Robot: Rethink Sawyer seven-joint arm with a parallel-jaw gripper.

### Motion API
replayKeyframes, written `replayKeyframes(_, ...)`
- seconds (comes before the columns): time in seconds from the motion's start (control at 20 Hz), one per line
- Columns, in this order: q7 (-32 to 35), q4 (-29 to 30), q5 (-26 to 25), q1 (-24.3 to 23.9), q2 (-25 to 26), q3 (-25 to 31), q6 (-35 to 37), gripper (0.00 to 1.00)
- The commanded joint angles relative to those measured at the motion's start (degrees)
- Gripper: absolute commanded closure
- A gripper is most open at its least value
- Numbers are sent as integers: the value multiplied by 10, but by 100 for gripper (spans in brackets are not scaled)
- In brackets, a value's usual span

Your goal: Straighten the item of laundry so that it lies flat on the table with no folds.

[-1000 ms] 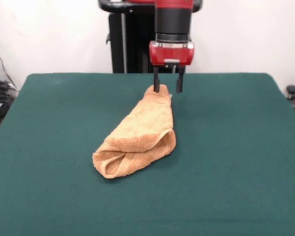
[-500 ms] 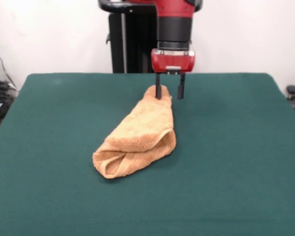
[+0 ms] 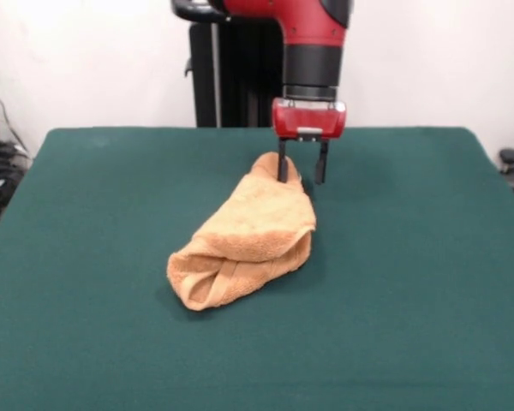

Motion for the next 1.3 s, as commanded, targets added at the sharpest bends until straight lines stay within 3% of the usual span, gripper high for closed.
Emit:
replayKeyframes(0.05,136,-69,40,16,65,10,-32,0)
replayKeyframes(0.3,137,-52,41,-3,42,29,11,0)
replayKeyframes(0.65,168,-38,50,0,58,36,-33,0)
replayKeyframes(1.3,135,-3,15,-45,-27,32,34,0)
